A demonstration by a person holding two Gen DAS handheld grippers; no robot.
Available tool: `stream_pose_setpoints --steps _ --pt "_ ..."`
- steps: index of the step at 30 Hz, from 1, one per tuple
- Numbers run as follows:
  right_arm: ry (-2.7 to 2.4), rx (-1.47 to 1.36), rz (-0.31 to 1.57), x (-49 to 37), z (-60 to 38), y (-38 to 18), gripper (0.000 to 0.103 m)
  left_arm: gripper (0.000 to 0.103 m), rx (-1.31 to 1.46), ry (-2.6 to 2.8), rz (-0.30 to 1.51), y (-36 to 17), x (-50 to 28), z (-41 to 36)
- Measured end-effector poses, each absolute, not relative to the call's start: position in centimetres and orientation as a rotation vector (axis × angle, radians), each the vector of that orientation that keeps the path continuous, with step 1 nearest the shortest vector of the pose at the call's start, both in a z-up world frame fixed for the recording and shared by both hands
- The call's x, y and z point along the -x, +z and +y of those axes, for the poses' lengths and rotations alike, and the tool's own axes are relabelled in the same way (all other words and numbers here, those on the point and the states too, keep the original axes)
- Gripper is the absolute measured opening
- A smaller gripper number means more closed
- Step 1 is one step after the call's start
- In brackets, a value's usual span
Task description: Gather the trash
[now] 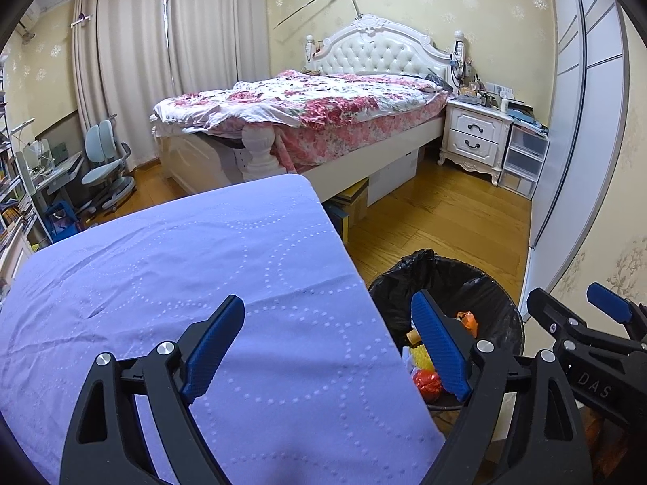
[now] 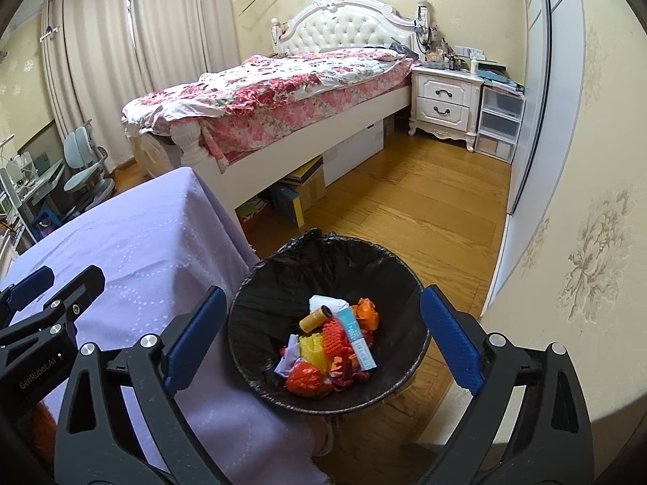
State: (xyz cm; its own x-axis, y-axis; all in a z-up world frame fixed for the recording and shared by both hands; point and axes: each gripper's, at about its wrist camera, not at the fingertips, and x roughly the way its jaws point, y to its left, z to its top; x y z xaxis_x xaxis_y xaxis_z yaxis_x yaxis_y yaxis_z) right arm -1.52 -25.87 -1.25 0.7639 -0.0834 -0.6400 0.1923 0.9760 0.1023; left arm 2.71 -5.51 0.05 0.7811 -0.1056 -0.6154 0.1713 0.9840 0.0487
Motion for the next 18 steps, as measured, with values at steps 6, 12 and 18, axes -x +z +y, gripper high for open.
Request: stream_pose_setpoints --steps 6,12,18 --pt "-0.128 -0.152 0.656 3.3 -24.8 0.0 0.094 0.084 -0.077 -0.128 0.646 0.8 -1.0 -3.8" --pt "-0.119 -0.138 0.630 5.1 -23.9 0.8 0.094 0.085 -0.063 -0.107 0.625 1.5 0.5 -2.3" --pt "-0.103 -0.120 0.615 6.4 -23.0 1.1 0.094 0.085 -0.048 -0.084 0.615 1.5 1.7 -0.9"
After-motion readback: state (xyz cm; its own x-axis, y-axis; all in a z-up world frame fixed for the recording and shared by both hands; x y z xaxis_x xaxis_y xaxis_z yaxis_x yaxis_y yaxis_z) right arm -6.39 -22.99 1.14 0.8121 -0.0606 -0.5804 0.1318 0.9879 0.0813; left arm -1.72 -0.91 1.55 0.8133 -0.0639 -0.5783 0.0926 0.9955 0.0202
